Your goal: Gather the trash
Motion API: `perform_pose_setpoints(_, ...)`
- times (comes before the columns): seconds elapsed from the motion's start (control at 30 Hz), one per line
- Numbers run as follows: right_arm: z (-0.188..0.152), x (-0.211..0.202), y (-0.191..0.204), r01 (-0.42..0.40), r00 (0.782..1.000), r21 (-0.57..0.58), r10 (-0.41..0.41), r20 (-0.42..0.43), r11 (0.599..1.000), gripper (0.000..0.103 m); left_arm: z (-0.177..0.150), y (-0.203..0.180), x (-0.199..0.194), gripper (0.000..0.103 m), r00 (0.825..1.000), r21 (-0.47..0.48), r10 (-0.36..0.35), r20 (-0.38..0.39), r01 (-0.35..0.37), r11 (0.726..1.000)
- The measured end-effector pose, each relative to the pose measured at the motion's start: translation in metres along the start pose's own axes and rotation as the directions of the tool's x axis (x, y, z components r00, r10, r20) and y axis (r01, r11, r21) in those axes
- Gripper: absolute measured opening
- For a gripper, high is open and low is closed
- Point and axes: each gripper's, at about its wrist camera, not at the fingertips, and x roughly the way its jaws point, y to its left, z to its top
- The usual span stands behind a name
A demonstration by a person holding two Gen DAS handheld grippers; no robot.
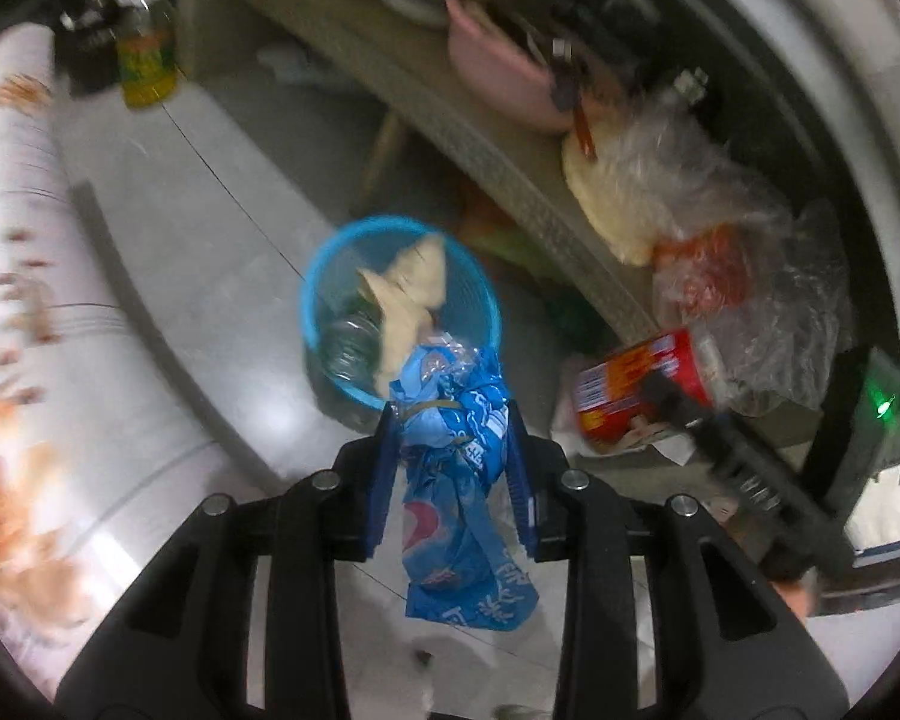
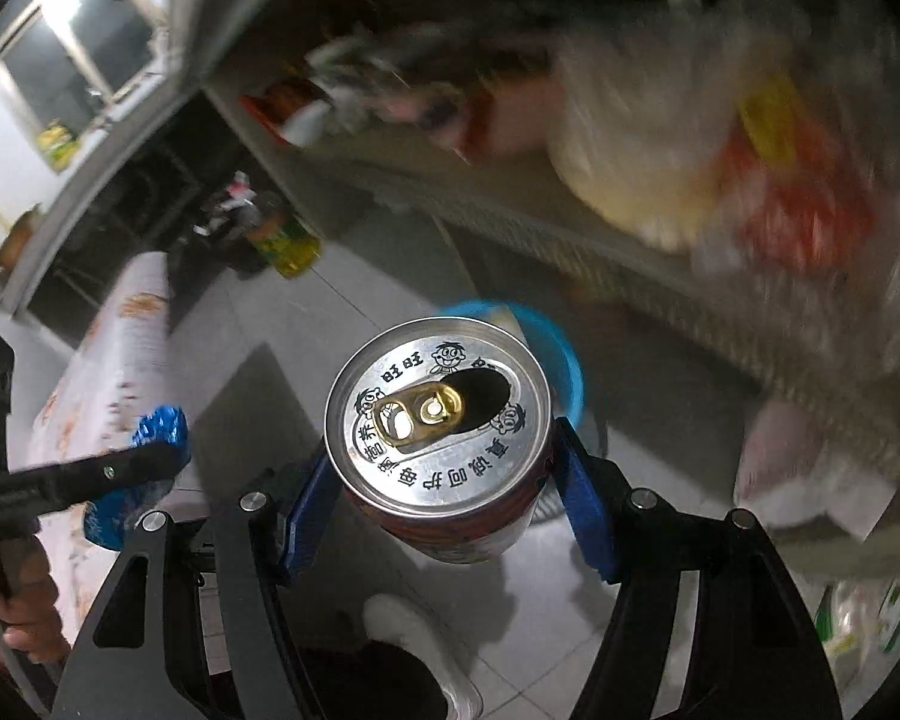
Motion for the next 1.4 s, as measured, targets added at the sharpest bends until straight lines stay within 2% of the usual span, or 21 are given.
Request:
perform_pose_setpoints(0.2, 0.000, 0.066, -0.033, 0.004, 0.996, 0.103, 0.006, -0.093, 0.995, 0.066, 0.040, -0.013, 0.067, 0.032, 0.993, -0.018, -0.014, -0.113, 0.012, 1.000)
perform_pose_setpoints(0.33, 0.006, 0.103, -0.043, -0.006, 0.994, 0.146, 0.022, -0.111, 0.989, 0.066, 0.065, -0.019, 0.100, 0.032, 0.989, -0.027, -0.010, -0.148, 0.006, 1.000)
perform_pose_setpoints(0.4, 0.013, 0.123, -0.043, -0.009, 0.994, 0.149, 0.025, -0.104, 0.989, 0.066, 0.081, -0.018, 0.119, 0.037, 0.983, -0.037, -0.033, -0.179, 0.027, 0.999)
perform_pose_setpoints(0.43, 0.016, 0.136, -0.044, -0.011, 0.994, 0.147, 0.027, -0.105, 0.989, 0.067, 0.090, -0.017, 0.129, 0.047, 0.979, -0.040, -0.046, -0.197, 0.039, 0.998)
perform_pose_setpoints(0.47, 0.016, 0.144, -0.045, -0.012, 0.994, 0.146, 0.028, -0.109, 0.989, 0.069, 0.095, -0.016, 0.136, 0.061, 0.978, -0.047, -0.046, -0.205, 0.037, 0.998)
perform_pose_setpoints(0.5, 0.017, 0.161, -0.048, -0.003, 0.993, 0.152, 0.020, -0.115, 0.988, 0.074, 0.102, -0.013, 0.143, 0.065, 0.979, -0.057, -0.036, -0.200, 0.025, 0.998)
perform_pose_setpoints(0.6, 0.010, 0.189, -0.059, 0.042, 0.988, 0.192, -0.012, -0.153, 0.981, 0.075, 0.112, -0.008, 0.152, 0.067, 0.983, -0.064, 0.017, -0.184, -0.029, 0.998)
perform_pose_setpoints(0.67, 0.004, 0.194, -0.067, 0.059, 0.986, 0.235, -0.020, -0.165, 0.970, 0.075, 0.111, -0.005, 0.150, 0.067, 0.981, -0.070, 0.017, -0.195, -0.031, 0.997)
perform_pose_setpoints(0.77, -0.004, 0.185, -0.072, 0.051, 0.990, 0.260, -0.014, -0.141, 0.964, 0.075, 0.106, -0.006, 0.135, 0.067, 0.985, -0.049, 0.008, -0.174, -0.017, 0.999)
perform_pose_setpoints(0.9, -0.014, 0.159, -0.068, 0.068, 0.993, 0.217, -0.044, -0.113, 0.974, 0.075, 0.102, -0.012, 0.106, 0.067, 0.991, -0.006, 0.023, -0.130, -0.024, 1.000)
perform_pose_setpoints(1.03, -0.022, 0.118, -0.054, 0.070, 0.996, 0.148, -0.060, -0.070, 0.986, 0.075, 0.084, -0.029, 0.046, 0.067, 0.999, 0.085, 0.038, -0.032, -0.035, 0.996)
perform_pose_setpoints(1.13, -0.027, 0.081, -0.037, 0.060, 0.998, 0.071, -0.058, -0.032, 0.996, 0.075, 0.062, -0.038, 0.001, 0.071, 0.998, 0.145, 0.048, 0.044, -0.054, 0.988)
perform_pose_setpoints(1.2, -0.031, 0.047, -0.019, 0.052, 0.999, -0.013, -0.052, 0.010, 0.999, 0.076, 0.036, -0.044, -0.038, 0.075, 0.990, 0.193, 0.067, 0.125, -0.090, 0.977)
perform_pose_setpoints(1.3, -0.038, -0.005, 0.007, 0.063, 0.993, -0.128, -0.049, 0.109, 0.990, 0.085, -0.001, -0.046, -0.078, 0.085, 0.971, 0.215, 0.094, 0.219, -0.142, 0.966)
perform_pose_setpoints(1.4, -0.047, -0.048, 0.035, 0.068, 0.982, -0.214, -0.028, 0.185, 0.974, 0.092, -0.053, -0.039, -0.108, 0.089, 0.936, 0.161, 0.163, 0.311, -0.221, 0.962)
